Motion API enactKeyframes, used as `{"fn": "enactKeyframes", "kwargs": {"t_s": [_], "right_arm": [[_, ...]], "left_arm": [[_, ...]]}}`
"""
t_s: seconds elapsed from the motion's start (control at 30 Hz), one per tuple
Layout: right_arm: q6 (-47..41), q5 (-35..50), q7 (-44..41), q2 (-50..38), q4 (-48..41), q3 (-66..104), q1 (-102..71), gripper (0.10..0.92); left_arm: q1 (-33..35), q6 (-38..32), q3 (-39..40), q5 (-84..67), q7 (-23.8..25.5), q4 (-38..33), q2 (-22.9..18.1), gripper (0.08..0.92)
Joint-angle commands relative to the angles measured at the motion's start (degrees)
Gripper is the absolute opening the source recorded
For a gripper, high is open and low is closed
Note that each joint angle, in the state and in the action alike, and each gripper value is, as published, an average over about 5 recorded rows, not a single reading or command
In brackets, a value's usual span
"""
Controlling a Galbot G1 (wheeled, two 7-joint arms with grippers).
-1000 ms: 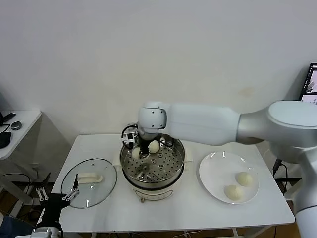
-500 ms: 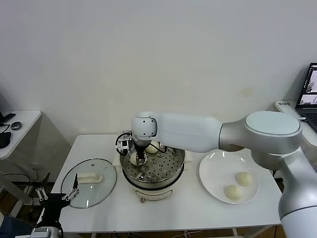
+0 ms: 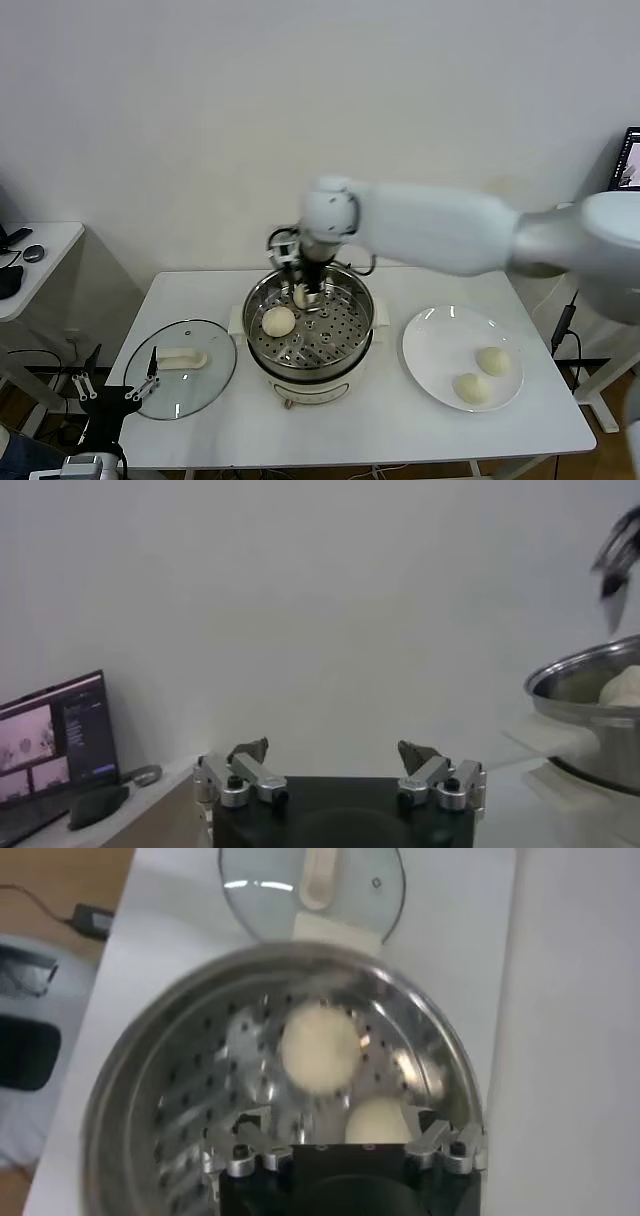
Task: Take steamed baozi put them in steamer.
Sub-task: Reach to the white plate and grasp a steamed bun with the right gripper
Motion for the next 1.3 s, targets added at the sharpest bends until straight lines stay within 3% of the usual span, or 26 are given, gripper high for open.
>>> {"fn": "enactKeyframes", "kwargs": {"t_s": [0.03, 0.23, 0.47, 0.83, 1.3], "right_arm": [[14.9, -12.0, -12.7, -28.2, 13.1, -3.3, 4.6, 0.823], [19.3, -22.3, -12.9, -37.4, 13.6, -1.9, -3.3, 0.823], [20.0, -29.8, -9.8, -40.9, 10.9, 6.4, -19.7, 0.823], [19.3, -33.5, -7.6, -36.5, 5.1, 19.7, -38.4, 0.823], [18.7, -35.0, -6.4, -30.7, -0.8, 23.5, -43.9, 0.823]], "left_arm": [[0.0, 0.0, 0.2, 0.0, 0.0, 0.1, 0.0, 0.823], [0.3, -0.1, 0.5, 0.4, 0.1, -0.1, 0.1, 0.823], [0.4, 0.1, -0.1, 0.5, 0.2, -0.5, 0.1, 0.823], [1.0, 0.3, -1.1, 0.7, 0.3, -0.6, -0.6, 0.823], [1.5, 0.3, -2.0, 0.7, 0.3, -0.2, -1.2, 0.823]]}}
